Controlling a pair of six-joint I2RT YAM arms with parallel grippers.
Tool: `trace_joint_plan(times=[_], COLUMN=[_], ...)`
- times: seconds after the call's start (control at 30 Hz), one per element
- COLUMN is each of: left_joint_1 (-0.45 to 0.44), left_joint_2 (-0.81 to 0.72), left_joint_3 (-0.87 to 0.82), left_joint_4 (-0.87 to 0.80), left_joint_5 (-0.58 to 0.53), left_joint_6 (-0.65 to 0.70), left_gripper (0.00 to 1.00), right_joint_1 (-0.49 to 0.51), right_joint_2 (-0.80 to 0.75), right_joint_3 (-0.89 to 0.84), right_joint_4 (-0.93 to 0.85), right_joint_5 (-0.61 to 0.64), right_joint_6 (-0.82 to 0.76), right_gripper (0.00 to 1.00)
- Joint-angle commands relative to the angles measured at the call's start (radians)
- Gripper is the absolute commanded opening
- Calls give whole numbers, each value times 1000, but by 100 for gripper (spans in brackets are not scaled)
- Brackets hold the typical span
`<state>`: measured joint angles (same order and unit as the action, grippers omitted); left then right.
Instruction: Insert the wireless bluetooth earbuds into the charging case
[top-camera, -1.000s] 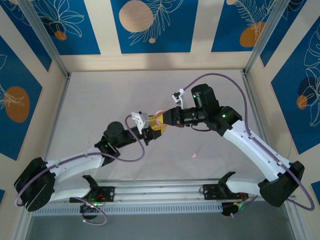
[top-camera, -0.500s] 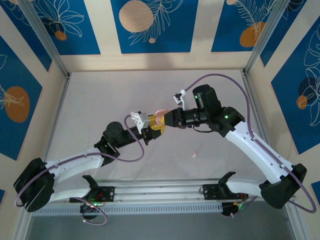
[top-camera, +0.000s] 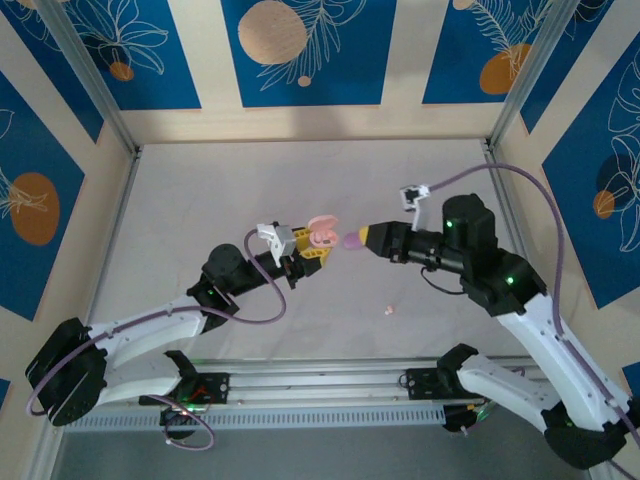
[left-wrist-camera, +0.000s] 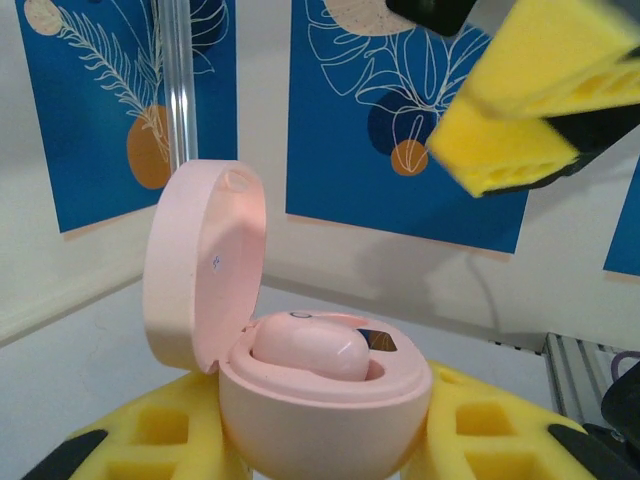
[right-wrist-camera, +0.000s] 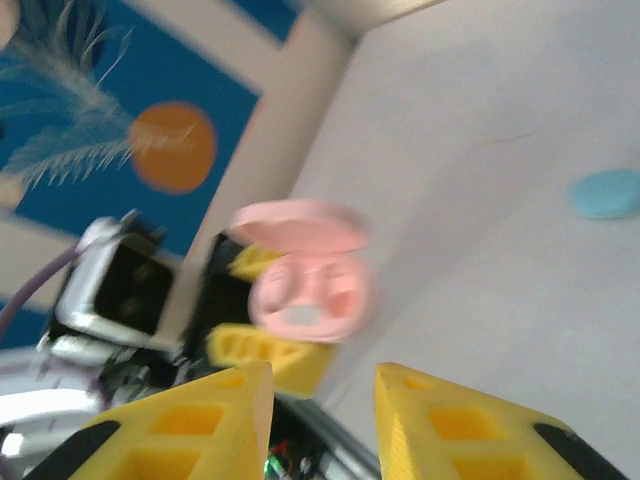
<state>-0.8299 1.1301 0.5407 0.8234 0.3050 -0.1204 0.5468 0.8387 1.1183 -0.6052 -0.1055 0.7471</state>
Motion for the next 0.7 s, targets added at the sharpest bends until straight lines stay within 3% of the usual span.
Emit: trace_joint_plan(times=[0.0,0.17,0.4,0.67], left_joint_1=[-10,-10,-9,-10], left_joint_2=[-34,-47,-39,-38], left_joint_3=[-1,0,6,7], left_joint_4=[40,25,23,22], left_joint_5=[-16,-20,-19,-21], left_joint_6=[16,16,11,7], left_gripper=[18,18,18,18], right_joint_1=[-121,-264,-260,-259], right_joint_2=[-4,38,157,240], right_joint_3=[-79,-258,-505,-577], right_joint_4=[-138,-206,-108,-52], right_joint_5=[93,-42,-71,-17], right_joint_6=[104,176,241,239], right_gripper=[35,37,38,40])
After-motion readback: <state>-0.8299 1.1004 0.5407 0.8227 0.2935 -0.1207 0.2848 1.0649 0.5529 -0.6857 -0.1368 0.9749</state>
